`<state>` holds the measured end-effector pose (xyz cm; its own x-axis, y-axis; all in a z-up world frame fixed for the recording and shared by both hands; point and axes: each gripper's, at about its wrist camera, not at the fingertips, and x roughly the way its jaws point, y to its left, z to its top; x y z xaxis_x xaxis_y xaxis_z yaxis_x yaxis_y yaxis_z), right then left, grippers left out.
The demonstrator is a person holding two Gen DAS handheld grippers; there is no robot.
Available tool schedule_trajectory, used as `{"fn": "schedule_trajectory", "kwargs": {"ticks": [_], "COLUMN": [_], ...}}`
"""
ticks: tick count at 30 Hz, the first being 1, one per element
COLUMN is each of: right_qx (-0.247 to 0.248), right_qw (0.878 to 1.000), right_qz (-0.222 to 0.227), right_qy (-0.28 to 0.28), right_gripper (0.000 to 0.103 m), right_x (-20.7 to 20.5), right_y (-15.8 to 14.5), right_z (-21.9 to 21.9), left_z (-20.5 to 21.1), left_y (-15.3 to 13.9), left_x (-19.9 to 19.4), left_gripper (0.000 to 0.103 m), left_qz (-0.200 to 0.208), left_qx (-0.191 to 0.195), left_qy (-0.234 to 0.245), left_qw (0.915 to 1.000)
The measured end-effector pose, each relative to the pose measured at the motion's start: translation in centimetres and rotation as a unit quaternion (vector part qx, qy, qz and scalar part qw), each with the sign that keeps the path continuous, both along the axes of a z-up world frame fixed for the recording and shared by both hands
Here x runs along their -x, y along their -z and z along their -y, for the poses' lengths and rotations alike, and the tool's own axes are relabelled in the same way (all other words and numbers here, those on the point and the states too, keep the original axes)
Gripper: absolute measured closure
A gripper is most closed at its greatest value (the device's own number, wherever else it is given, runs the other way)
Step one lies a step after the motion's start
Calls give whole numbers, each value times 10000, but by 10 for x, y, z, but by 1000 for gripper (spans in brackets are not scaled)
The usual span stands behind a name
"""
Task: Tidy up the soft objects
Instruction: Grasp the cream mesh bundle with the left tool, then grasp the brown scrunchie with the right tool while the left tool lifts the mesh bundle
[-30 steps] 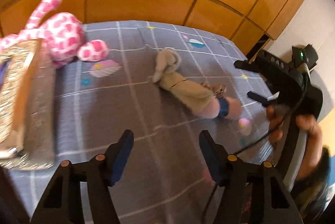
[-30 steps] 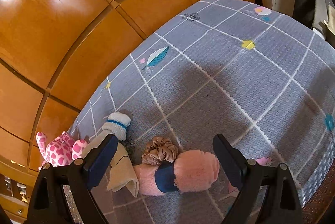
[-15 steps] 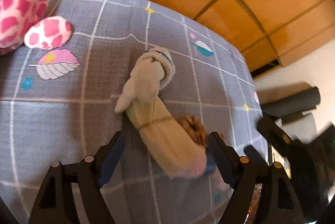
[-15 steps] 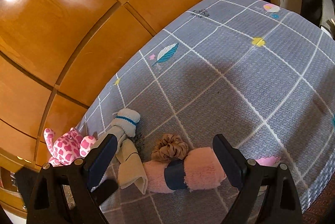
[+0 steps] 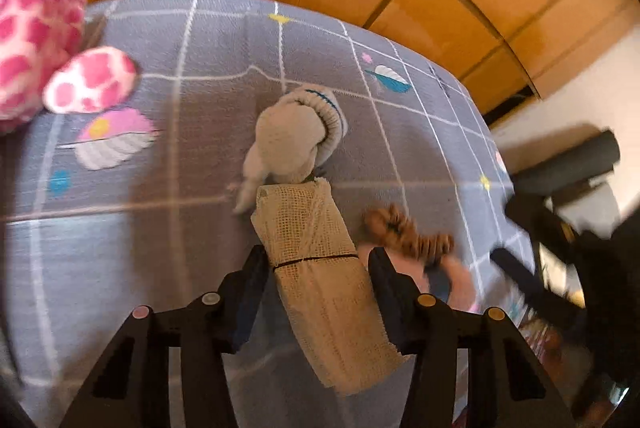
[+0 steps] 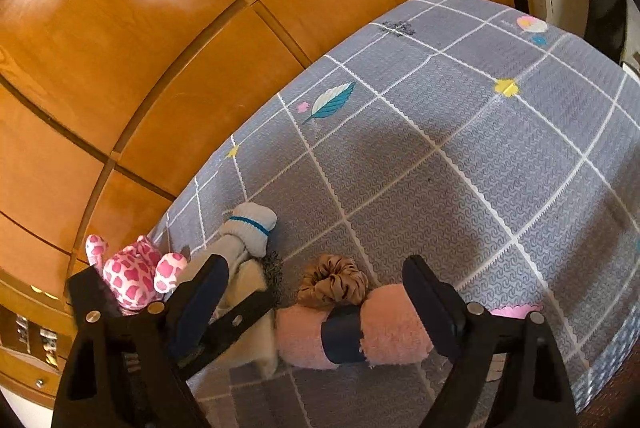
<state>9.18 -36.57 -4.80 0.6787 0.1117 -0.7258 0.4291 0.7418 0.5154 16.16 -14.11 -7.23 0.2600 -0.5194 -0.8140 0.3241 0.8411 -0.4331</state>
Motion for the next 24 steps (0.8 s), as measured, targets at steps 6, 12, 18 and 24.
{"fn": "schedule_trajectory", "kwargs": {"ticks": [6, 12, 18, 24], "right_qx": [99, 308, 787, 1581], "right_qw": [9996, 9975, 9885, 9649], "right_qz": [-193, -556, -1188, -1838], "right_qy": [-165, -317, -511, -1009], "right_gripper": [13, 21, 29, 60], "right_x": [-7, -15, -34, -66], "right_y": [4, 13, 26, 45], "right_z": [-6, -14, -24, -44], "left_z": [-44, -81, -83, -89], "left_y": [-5, 20, 21, 25], "left_x": [47, 75, 89, 95], "left_gripper": [51, 51, 50, 50], "left_qz": [421, 504, 878, 973], "left_qx": [-517, -677, -782, -640], "left_qy": [442, 405, 390, 274], "left_qw": [9968, 9956, 9923, 9928]}}
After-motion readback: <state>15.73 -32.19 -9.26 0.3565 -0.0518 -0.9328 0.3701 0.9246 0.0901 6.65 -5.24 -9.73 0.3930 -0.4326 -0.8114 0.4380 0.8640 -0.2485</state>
